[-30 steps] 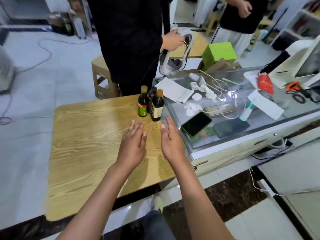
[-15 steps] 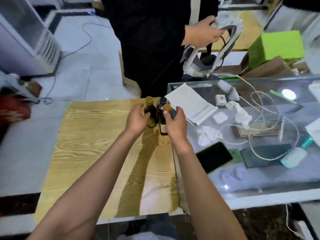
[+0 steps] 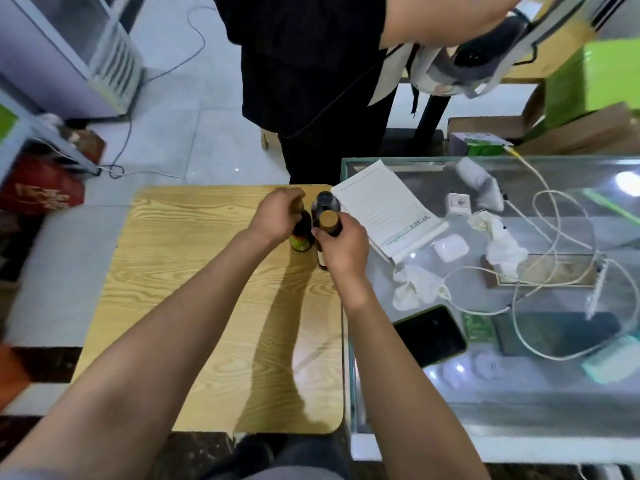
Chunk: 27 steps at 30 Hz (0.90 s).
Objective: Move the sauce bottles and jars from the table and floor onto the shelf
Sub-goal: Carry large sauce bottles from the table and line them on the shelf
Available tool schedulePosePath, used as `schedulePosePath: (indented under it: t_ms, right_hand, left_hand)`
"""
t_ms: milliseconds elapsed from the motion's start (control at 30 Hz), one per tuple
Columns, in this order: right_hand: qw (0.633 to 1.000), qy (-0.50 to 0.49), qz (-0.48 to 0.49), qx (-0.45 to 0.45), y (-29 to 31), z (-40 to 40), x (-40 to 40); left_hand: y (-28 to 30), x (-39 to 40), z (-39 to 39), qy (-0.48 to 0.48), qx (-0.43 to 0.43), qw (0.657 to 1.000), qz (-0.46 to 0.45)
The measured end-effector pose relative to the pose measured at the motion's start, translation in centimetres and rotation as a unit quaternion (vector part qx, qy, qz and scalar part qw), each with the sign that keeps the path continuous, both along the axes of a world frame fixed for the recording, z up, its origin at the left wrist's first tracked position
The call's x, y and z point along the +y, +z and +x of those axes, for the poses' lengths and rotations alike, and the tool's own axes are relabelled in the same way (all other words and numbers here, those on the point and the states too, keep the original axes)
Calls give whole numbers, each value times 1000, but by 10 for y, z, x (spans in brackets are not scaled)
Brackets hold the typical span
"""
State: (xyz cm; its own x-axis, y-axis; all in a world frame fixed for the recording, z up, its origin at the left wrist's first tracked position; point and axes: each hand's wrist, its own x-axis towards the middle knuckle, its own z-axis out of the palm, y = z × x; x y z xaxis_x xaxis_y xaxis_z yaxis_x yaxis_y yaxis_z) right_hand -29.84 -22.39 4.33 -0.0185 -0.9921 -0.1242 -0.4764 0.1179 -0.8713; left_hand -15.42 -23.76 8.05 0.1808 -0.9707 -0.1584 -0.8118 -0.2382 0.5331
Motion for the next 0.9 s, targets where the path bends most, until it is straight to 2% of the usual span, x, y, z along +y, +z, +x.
schedulePosePath:
  t_ms: [100, 233, 500, 600, 733, 900]
  right_hand:
    - [997, -15, 16, -72, 0, -3, 8]
    - [987, -43, 32, -152, 4, 1, 19]
    - [987, -87, 1, -136, 13, -6, 52]
    - [980, -89, -17, -179, 34, -10, 67]
    - [943, -117, -9, -310, 70, -9, 91]
    - [926, -161, -97, -326, 119, 4, 137]
  left_hand:
    - [2, 15, -3, -3, -33, 999, -8]
    - [12, 40, -3, 51, -23, 998, -13]
    - [48, 84, 14, 91, 25, 996, -7]
    - [62, 101, 20, 85, 35, 996, -15]
    - [91, 120, 28, 71, 61, 994, -58]
    - [136, 151, 41, 25, 104, 987, -123]
